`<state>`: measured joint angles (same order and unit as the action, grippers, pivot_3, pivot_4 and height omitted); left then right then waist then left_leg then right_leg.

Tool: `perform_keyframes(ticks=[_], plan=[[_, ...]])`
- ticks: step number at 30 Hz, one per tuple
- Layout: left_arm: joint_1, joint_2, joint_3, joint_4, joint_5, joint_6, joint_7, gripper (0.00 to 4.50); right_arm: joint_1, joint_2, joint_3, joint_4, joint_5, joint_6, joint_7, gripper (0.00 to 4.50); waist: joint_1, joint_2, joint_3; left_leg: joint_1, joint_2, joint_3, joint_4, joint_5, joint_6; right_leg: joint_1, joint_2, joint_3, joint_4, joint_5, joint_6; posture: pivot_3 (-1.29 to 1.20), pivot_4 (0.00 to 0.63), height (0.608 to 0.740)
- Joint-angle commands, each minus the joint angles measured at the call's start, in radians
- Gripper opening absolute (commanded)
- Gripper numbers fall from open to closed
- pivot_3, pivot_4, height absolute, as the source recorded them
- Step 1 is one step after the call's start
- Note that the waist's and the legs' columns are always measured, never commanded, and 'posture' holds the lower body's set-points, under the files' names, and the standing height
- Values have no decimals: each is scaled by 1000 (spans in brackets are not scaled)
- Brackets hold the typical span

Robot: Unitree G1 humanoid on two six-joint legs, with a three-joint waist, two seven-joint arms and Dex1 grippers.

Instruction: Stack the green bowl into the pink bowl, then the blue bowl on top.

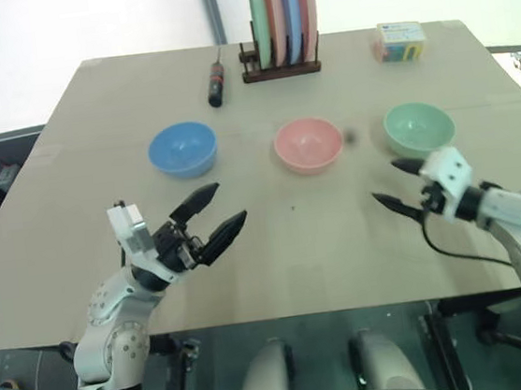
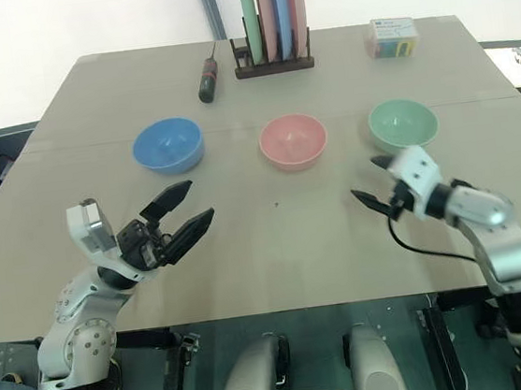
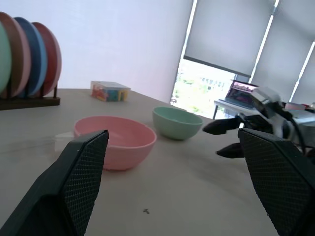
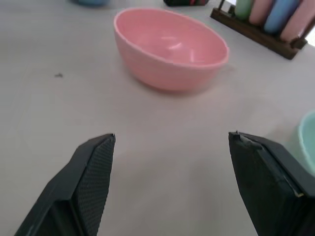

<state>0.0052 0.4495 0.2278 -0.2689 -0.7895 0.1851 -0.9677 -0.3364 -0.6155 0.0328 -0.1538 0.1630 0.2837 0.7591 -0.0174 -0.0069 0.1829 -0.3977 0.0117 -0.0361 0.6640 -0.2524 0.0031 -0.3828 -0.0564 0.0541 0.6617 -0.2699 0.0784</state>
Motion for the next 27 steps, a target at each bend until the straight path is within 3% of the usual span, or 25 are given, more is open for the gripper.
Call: perform_keyframes(ticks=[1, 7, 17, 20, 27], plan=[[4, 10, 13, -41, -17, -2, -20, 4500, -148, 7, 89, -32, -65, 118, -13, 3842, 1, 0, 0, 0, 0, 0, 0, 0, 0, 0, 0, 0, 0, 0, 0, 0, 150, 740], [17, 11, 2, -34, 1, -4, -38, 4500, -411, 78, 300, 135, -146, 192, 97, 3842, -1, 0, 0, -2, 0, -1, 0, 0, 0, -1, 0, -1, -1, 0, 0, 0, 150, 740], [42, 8, 20, -31, 25, -32, -47, 4500, -783, 307, 502, 815, -372, 27, 95, 3842, -7, 0, 0, -3, 0, 0, -2, 0, 0, -5, 0, -1, 0, 1, -1, 0, 150, 740], [59, 5, 25, -44, 25, -42, -35, 4500, -829, 347, 499, 911, -395, -48, 97, 3095, -8, 0, 0, -4, -1, 0, -5, 0, 0, -7, -1, 0, 0, 1, -1, 0, 150, 740], [93, 10, 42, -53, 20, -51, -32, 4500, -808, 346, 495, 864, -421, -97, 173, 304, -25, 0, 0, -18, 0, -2, -6, 2, -4, -24, -1, 1, 2, 2, -2, 0, 150, 740]])
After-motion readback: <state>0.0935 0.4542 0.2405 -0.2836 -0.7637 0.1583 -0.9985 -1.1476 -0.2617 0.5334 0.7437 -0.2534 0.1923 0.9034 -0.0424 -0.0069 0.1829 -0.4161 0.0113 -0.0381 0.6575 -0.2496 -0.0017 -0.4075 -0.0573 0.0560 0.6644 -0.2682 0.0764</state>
